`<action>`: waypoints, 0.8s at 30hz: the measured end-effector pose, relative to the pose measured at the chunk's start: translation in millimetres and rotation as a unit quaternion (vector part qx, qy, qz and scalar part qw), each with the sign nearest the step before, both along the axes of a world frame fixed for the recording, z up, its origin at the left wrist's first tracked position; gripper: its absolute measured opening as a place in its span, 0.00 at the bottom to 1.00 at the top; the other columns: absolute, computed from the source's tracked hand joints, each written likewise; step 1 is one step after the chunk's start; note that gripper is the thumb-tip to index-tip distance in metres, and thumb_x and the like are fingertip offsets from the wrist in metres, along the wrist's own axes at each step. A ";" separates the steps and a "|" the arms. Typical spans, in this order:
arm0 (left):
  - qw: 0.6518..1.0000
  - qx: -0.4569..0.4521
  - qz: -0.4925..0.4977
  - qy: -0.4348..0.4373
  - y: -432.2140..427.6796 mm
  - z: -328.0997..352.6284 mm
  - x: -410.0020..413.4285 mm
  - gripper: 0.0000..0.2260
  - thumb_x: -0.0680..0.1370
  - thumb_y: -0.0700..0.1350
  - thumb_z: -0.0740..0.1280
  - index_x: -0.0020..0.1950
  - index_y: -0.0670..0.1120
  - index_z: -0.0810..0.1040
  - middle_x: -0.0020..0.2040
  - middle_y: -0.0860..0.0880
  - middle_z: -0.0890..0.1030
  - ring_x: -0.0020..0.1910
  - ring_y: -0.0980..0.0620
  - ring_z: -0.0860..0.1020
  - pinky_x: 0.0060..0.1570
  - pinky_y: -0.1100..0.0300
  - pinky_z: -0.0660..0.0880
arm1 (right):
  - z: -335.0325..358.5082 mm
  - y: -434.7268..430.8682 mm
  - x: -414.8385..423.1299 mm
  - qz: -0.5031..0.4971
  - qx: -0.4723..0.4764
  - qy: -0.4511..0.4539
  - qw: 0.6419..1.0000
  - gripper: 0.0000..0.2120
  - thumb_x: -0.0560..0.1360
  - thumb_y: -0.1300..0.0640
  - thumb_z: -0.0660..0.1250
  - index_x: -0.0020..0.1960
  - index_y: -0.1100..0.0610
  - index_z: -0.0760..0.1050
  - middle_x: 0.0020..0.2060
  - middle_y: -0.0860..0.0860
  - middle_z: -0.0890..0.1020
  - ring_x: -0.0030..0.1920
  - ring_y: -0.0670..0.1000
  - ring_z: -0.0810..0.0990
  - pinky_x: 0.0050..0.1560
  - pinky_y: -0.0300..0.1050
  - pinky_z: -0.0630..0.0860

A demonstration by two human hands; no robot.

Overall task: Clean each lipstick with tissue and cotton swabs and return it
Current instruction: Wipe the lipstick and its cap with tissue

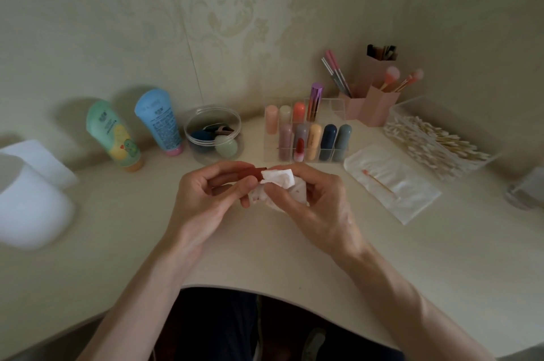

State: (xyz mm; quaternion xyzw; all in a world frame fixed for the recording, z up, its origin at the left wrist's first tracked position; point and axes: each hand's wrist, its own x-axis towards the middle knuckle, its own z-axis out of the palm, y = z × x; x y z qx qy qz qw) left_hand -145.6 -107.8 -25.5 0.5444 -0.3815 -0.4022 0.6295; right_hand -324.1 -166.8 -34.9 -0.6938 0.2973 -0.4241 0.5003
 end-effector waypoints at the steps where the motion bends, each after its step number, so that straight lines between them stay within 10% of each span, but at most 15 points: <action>1: 1.000 0.001 0.005 0.001 0.0 0.1 -0.2 0.10 0.67 0.42 0.78 0.48 0.47 0.87 0.43 0.45 0.88 0.30 0.52 0.79 0.40 0.65 0.79 | -1.2 0.3 0.7 0.005 0.009 -0.004 1.000 0.08 0.77 0.59 0.77 0.56 0.54 0.87 0.44 0.47 0.88 0.43 0.44 0.84 0.43 0.37 0.76; 24: 0.999 -0.019 -0.036 -0.029 -1.9 -7.1 2.1 0.10 0.70 0.40 0.76 0.49 0.40 0.85 0.40 0.42 0.86 0.30 0.51 0.79 0.40 0.65 0.77 | -13.3 3.4 8.1 -0.015 -0.020 -0.054 0.998 0.02 0.77 0.65 0.74 0.47 0.60 0.84 0.37 0.41 0.85 0.38 0.38 0.81 0.42 0.31 0.74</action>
